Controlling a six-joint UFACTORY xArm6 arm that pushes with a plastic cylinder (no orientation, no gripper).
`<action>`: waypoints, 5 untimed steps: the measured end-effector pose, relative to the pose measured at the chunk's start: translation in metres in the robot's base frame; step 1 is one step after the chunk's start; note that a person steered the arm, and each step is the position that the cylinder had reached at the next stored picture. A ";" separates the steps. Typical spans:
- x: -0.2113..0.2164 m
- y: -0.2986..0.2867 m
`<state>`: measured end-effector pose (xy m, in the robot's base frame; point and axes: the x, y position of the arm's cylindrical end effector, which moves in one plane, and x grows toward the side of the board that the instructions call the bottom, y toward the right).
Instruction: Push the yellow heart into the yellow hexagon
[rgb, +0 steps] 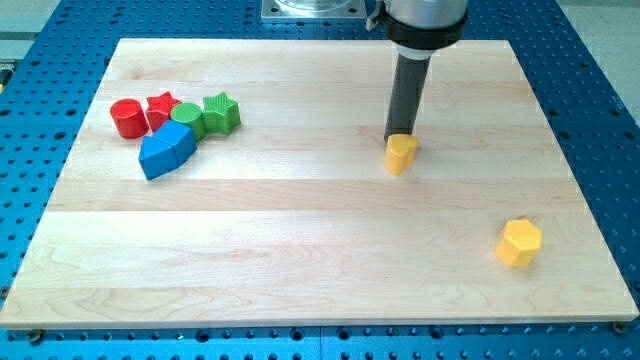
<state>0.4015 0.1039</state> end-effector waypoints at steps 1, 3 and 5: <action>0.004 -0.024; 0.042 0.002; 0.077 0.079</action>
